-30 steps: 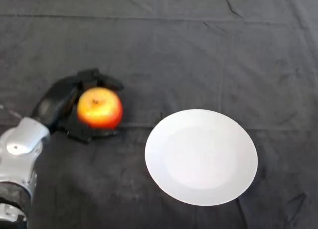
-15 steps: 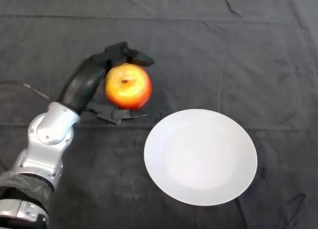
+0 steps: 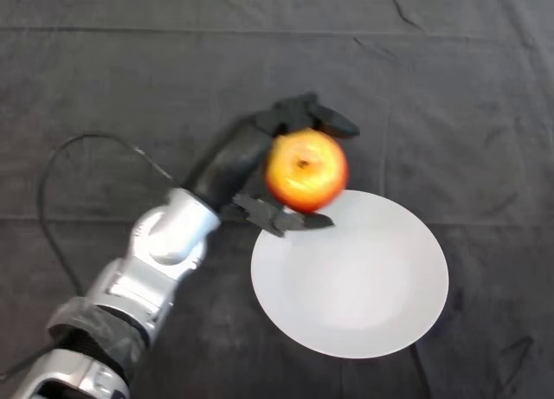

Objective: Move the apple to the plate

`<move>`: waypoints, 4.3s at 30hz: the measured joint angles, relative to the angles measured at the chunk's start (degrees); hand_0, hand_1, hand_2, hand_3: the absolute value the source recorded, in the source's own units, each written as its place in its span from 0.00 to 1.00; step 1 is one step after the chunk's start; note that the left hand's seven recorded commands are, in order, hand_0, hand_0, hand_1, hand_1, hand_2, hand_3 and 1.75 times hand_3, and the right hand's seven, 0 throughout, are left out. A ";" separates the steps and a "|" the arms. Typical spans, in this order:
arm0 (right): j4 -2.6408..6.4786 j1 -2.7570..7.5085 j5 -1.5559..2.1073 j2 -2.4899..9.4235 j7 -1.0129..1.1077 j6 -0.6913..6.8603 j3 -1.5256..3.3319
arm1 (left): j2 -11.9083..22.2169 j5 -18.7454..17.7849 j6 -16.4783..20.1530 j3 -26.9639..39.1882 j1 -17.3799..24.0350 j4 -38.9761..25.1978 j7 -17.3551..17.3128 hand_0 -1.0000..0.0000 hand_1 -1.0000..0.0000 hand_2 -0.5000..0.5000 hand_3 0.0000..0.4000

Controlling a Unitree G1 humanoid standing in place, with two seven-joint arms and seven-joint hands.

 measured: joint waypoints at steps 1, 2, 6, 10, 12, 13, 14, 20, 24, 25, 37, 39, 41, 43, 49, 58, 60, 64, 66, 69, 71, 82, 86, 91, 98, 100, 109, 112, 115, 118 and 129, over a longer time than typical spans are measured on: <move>0.00 0.00 0.00 0.00 0.00 0.00 0.00 | -0.01 -0.01 0.21 -1.13 0.00 -0.25 0.25 0.00 0.00 0.50 1.00; 0.00 0.00 0.00 0.00 0.00 0.00 0.00 | -0.04 -0.01 0.24 -2.07 0.00 -0.34 0.38 0.00 0.00 0.50 1.00; -0.01 0.00 0.00 0.00 0.00 0.00 0.00 | -0.03 -0.21 0.44 -4.99 0.02 -0.35 0.51 0.00 0.00 0.50 1.00; -0.02 0.00 0.00 0.00 0.00 0.00 0.00 | 0.04 -1.07 0.47 -7.36 0.02 -0.35 0.53 0.00 0.00 0.50 1.00; -0.02 0.00 0.00 0.00 0.00 0.00 0.00 | 0.11 -1.20 0.48 -8.73 0.03 -0.35 0.56 0.00 0.00 0.50 1.00; -0.03 0.00 0.00 0.00 0.00 0.00 0.00 | 0.11 -1.21 0.48 -9.30 0.03 -0.34 0.57 0.00 0.00 0.50 1.00; -0.03 0.00 0.00 0.00 0.00 0.00 0.00 | 0.16 -1.24 0.48 -10.00 0.03 -0.34 0.64 0.00 0.00 0.50 1.00; -0.03 0.00 0.00 0.00 0.00 0.01 0.00 | 0.08 -1.37 0.43 -14.31 0.04 -0.08 0.92 0.00 0.00 0.50 1.00; -0.04 0.00 0.00 0.00 0.00 0.01 0.00 | -0.10 -1.77 0.44 -16.39 0.04 2.52 0.91 0.00 0.00 0.50 1.00; -0.04 0.00 0.00 0.00 0.00 0.01 0.00 | -0.06 -1.79 0.47 -17.00 0.04 3.21 0.88 0.00 0.00 0.50 1.00; -0.04 0.00 0.00 0.00 0.00 0.01 0.00 | -0.17 -5.82 0.89 -17.93 -0.31 6.67 -1.15 0.00 0.79 0.10 1.00; -0.04 0.00 0.00 0.00 0.00 0.01 0.00 | -0.16 -6.35 0.90 -18.60 -0.62 7.03 -1.22 0.03 1.00 0.01 0.97; -0.04 0.00 0.00 0.00 0.00 0.01 0.00 | -0.25 -6.43 0.94 -19.18 -1.28 7.51 -1.56 0.27 1.00 0.14 0.73; -0.04 0.00 0.00 0.00 0.00 0.01 0.00 | -0.32 -6.42 1.14 -19.62 -2.09 8.43 -2.15 0.50 1.00 0.25 0.50; -0.04 0.00 0.00 -0.01 0.00 0.01 0.00 | -0.29 -7.49 2.15 -19.97 -2.22 10.55 -3.15 1.00 1.00 0.50 0.00; -0.04 0.00 0.00 -0.01 0.00 0.01 -0.01 | -0.30 -8.48 2.56 -19.97 -2.22 10.55 -3.21 1.00 1.00 0.50 0.00; -0.04 0.00 -0.01 -0.01 0.00 0.01 0.00 | -0.29 -8.66 2.58 -19.98 -2.22 10.55 -3.22 1.00 1.00 0.50 0.00; -0.04 0.00 0.00 -0.01 0.00 0.01 0.00 | -0.30 -8.82 2.59 -19.98 -2.22 10.55 -3.28 1.00 1.00 0.50 0.00; -0.04 0.00 0.00 -0.01 0.00 0.01 0.00 | -0.29 -8.96 2.74 -19.97 -2.22 10.55 -3.44 0.95 1.00 0.48 0.05; -0.04 0.00 -0.01 -0.01 0.00 0.01 -0.01 | -0.18 -10.16 3.64 -19.94 -2.23 10.53 -4.35 1.00 1.00 0.50 0.00; -0.04 0.00 -0.01 -0.01 0.00 0.01 -0.01 | 0.01 -10.39 4.18 -19.80 -2.23 10.28 -4.75 1.00 1.00 0.50 0.00; -0.04 0.00 0.00 -0.01 0.00 0.00 -0.01 | 4.61 -11.76 4.38 -16.33 -2.20 3.39 -7.44 1.00 1.00 0.50 0.00; -0.04 0.00 0.00 -0.01 0.00 0.00 -0.01 | 6.54 -12.60 4.04 -13.95 -2.13 2.98 -8.30 1.00 1.00 0.50 0.00; -0.04 0.00 0.00 -0.01 0.00 0.01 -0.01 | 8.97 -12.99 2.98 -11.85 -1.78 2.50 -9.07 1.00 1.00 0.50 0.00; -0.04 0.00 0.00 -0.01 0.00 0.01 -0.01 | 10.61 -14.20 0.94 -7.15 0.27 2.24 -10.26 1.00 1.00 0.50 0.00; -0.04 0.00 -0.01 -0.01 0.00 0.01 -0.01 | 11.37 -14.30 0.85 -6.98 0.52 2.25 -10.45 1.00 1.00 0.50 0.00; -0.04 0.00 0.00 -0.01 0.00 0.01 -0.01 | 13.19 -14.50 -1.19 -1.36 0.54 2.89 -11.10 1.00 1.00 0.50 0.00; -0.07 0.00 0.00 0.00 0.00 0.00 -0.01 | 14.22 -14.57 -2.20 -0.57 0.57 4.65 -11.63 1.00 1.00 0.50 0.00; -0.07 0.00 0.00 -0.01 0.00 0.02 -0.01 | 14.98 -14.68 -3.00 1.34 0.57 6.91 -12.43 1.00 1.00 0.50 0.00; -0.07 0.00 0.00 -0.01 0.00 0.02 -0.01 | 16.43 -14.94 -3.78 2.87 0.57 8.99 -12.85 1.00 1.00 0.50 0.00; -0.10 0.00 0.00 0.00 0.00 0.01 -0.01 | 19.15 -15.21 -6.13 9.62 0.58 16.18 -12.88 1.00 1.00 0.50 0.00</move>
